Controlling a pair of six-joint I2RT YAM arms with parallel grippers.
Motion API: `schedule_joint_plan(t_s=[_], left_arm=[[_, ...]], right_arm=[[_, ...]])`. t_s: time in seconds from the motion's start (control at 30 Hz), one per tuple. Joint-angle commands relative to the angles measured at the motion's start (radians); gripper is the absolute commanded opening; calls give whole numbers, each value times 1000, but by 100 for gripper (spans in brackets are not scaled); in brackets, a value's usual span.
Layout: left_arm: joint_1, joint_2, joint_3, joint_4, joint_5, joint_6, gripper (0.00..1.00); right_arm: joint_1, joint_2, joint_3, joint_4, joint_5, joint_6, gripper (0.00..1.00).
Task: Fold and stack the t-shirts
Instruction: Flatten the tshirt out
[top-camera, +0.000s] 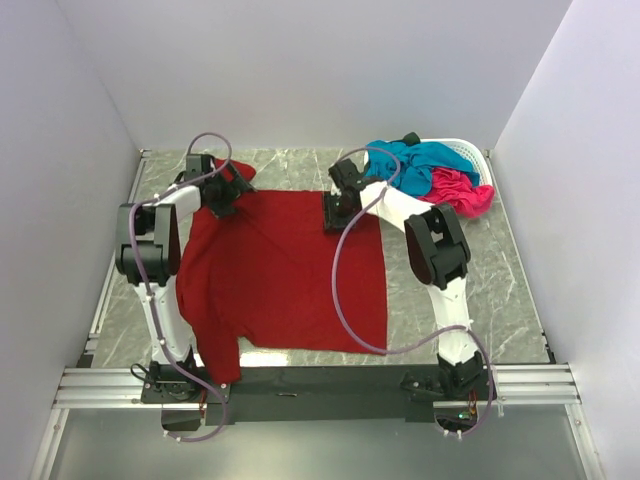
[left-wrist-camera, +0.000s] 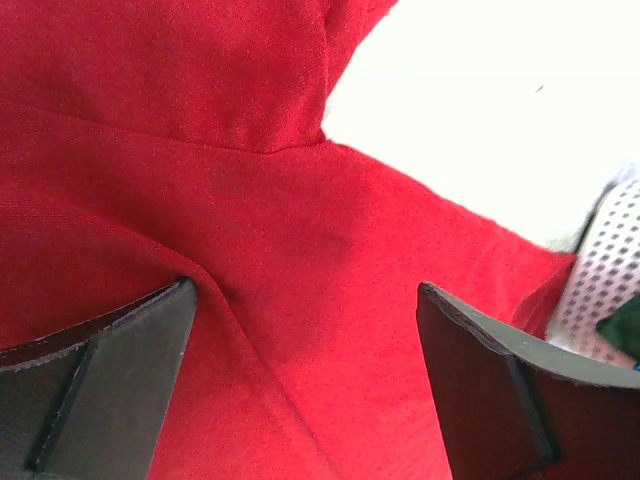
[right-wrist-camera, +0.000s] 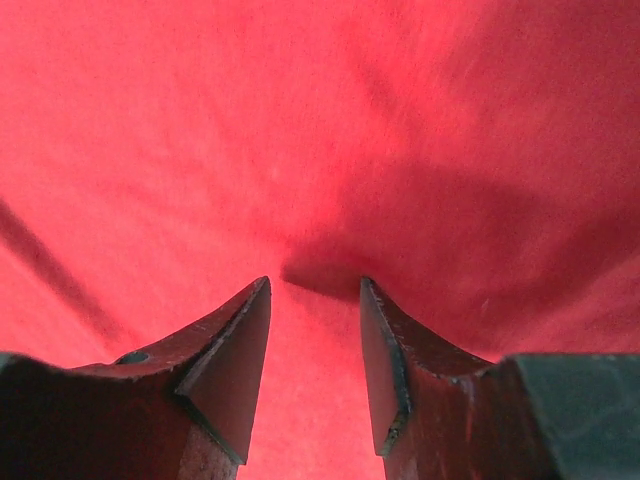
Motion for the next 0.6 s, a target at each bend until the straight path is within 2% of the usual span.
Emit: schedule_joint_plan(t_s=[0.0,0.27,0.43,0.53,0.57], left_arm=[[-3,112,79,-3,1,-41,99],[-3,240,375,-43,42,-38,99],[0,110,418,-24,48,-16,99],[13,-40,360,-46,11,0,99],[17,-83,290,-53,-28,5,99]], right_arm=[[-43,84,137,-74,-12,2,48],[-95,256,431,-195,-24,-21,48],[-101,174,406,-140,-64,-67,49],[-100,97,375,-115,-71,-73,50],[-95,74,335,-106,-72,-72,50]])
